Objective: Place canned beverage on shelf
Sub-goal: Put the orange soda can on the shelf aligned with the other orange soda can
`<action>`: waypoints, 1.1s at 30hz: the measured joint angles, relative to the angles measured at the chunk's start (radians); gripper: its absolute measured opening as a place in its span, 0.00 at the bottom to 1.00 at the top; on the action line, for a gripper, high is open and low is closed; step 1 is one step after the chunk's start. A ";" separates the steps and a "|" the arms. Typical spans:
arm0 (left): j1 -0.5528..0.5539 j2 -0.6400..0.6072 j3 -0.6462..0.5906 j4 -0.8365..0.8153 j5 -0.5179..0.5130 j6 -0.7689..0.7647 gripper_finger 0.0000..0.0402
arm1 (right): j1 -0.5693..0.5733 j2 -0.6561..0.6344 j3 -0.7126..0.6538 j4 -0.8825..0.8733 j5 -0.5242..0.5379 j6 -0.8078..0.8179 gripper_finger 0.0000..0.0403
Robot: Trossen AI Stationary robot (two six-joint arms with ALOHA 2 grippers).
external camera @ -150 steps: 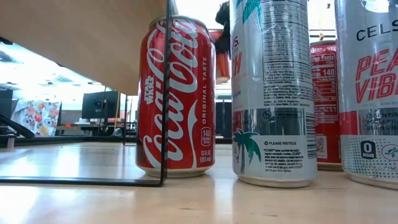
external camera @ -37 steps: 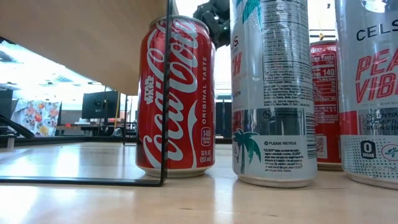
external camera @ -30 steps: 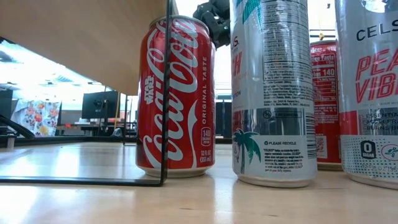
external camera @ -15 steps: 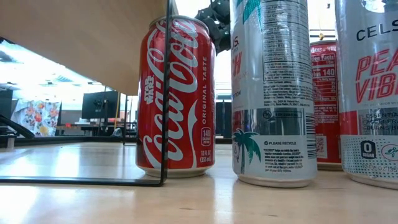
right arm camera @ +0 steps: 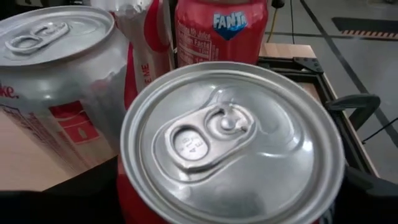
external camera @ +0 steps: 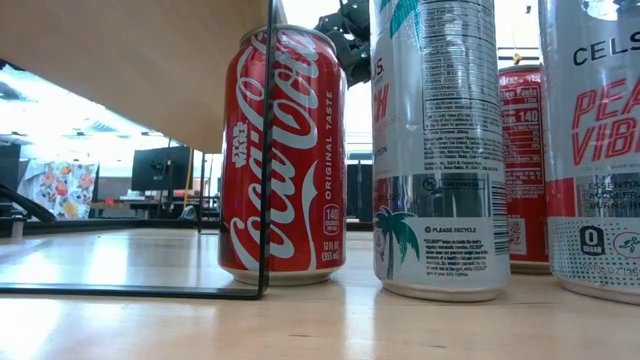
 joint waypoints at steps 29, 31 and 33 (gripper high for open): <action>0.000 0.000 0.000 -0.001 0.027 -0.009 0.35 | 0.040 -0.096 0.272 -0.385 0.241 -0.087 0.92; 0.000 0.000 0.000 -0.001 0.027 -0.009 0.35 | 0.045 -0.135 0.272 -0.421 0.274 -0.086 0.92; 0.000 0.000 0.000 -0.001 0.027 -0.009 0.35 | 0.049 -0.165 0.273 -0.473 0.336 -0.082 0.92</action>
